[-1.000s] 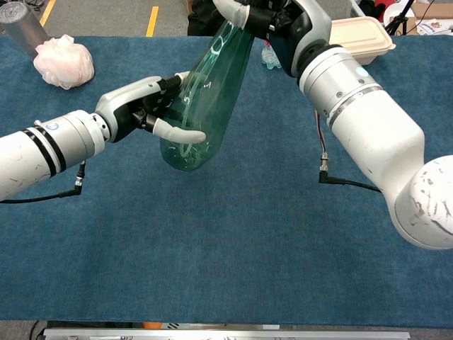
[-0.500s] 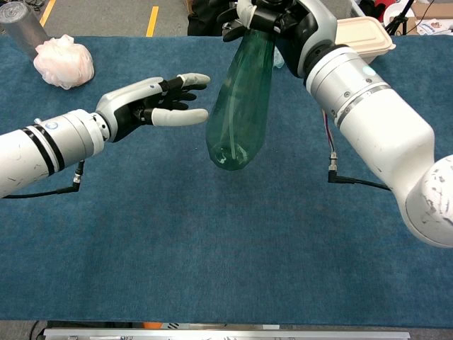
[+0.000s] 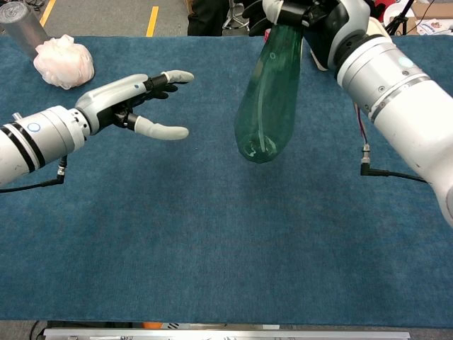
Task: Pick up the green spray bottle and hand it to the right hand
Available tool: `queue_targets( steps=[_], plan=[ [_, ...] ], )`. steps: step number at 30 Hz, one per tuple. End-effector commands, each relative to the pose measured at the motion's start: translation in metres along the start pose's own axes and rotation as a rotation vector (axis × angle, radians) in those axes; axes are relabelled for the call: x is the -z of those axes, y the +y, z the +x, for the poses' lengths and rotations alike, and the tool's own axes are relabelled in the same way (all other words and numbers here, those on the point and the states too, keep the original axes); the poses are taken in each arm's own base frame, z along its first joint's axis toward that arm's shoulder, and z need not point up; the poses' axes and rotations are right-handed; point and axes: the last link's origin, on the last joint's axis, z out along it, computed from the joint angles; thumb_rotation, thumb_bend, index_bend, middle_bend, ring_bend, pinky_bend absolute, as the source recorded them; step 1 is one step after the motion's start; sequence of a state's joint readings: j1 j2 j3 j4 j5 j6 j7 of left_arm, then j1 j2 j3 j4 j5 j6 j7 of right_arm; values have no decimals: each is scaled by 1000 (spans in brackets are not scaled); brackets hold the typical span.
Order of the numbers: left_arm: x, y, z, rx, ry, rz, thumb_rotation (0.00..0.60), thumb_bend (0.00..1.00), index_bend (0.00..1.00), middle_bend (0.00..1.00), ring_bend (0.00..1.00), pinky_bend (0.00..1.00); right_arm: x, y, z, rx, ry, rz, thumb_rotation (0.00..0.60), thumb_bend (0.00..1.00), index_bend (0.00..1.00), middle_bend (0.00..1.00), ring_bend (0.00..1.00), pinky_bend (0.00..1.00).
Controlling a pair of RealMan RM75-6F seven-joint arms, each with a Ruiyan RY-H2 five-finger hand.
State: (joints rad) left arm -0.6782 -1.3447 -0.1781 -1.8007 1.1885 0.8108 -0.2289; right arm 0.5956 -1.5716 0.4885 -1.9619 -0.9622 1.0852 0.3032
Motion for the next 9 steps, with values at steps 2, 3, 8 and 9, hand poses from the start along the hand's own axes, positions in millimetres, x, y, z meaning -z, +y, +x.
queue_targets(
  steps=[2, 3, 8, 9],
  plan=[
    [11, -17, 7, -170, 59, 9, 437, 51, 0, 0, 0, 36, 8, 1, 13, 36, 11, -1, 600, 659, 576, 469, 412, 451],
    [14, -21, 9, -203, 76, 12, 470, 51, 0, 0, 0, 36, 10, 2, 15, 36, 16, 0, 600, 659, 576, 469, 412, 451],
    [21, -28, 10, -233, 100, 25, 539, 51, 0, 0, 0, 37, 13, 3, 21, 28, 23, -2, 600, 659, 576, 469, 413, 450],
    [22, -28, 10, -233, 98, 25, 542, 51, 0, 0, 0, 37, 12, 3, 21, 27, 23, -2, 600, 659, 576, 469, 413, 450]
  ],
)
